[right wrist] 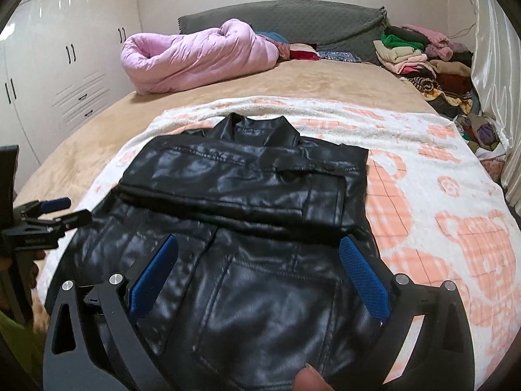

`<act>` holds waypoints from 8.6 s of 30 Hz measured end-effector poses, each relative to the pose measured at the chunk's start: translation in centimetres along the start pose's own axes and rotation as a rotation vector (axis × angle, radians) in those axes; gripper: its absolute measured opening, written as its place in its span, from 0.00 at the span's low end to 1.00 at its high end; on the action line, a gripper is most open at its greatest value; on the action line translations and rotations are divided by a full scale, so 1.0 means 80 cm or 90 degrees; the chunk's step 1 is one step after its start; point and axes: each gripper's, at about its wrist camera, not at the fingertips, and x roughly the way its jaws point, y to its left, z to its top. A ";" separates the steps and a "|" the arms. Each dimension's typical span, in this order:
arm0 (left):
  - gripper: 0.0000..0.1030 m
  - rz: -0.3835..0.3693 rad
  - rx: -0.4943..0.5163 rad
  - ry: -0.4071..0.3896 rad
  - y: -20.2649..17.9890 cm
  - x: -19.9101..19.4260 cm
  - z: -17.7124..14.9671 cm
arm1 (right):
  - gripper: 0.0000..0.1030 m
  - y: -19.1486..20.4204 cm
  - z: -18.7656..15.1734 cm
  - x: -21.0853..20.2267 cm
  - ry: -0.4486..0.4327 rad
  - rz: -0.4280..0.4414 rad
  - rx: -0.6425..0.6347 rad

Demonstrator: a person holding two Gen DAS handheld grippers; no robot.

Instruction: Fold large clothes

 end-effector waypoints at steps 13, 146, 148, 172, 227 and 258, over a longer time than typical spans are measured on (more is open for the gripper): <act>0.91 0.023 -0.026 0.045 0.038 -0.006 -0.057 | 0.96 -0.016 -0.067 -0.010 0.062 -0.011 -0.006; 0.31 -0.101 -0.177 -0.063 0.104 0.054 0.134 | 0.61 -0.231 0.081 0.081 -0.011 0.072 0.311; 0.35 -0.089 -0.173 -0.082 0.107 0.047 0.133 | 0.62 -0.227 0.082 0.077 -0.018 0.040 0.276; 0.03 -0.054 -0.096 -0.088 0.094 0.104 0.146 | 0.07 -0.189 0.100 0.136 -0.010 -0.011 0.118; 0.91 -0.114 -0.259 0.028 0.143 0.143 0.093 | 0.95 -0.220 0.003 0.130 0.092 0.042 0.294; 0.42 -0.122 -0.207 0.057 0.087 0.094 0.011 | 0.35 -0.201 -0.024 0.107 0.141 0.063 0.228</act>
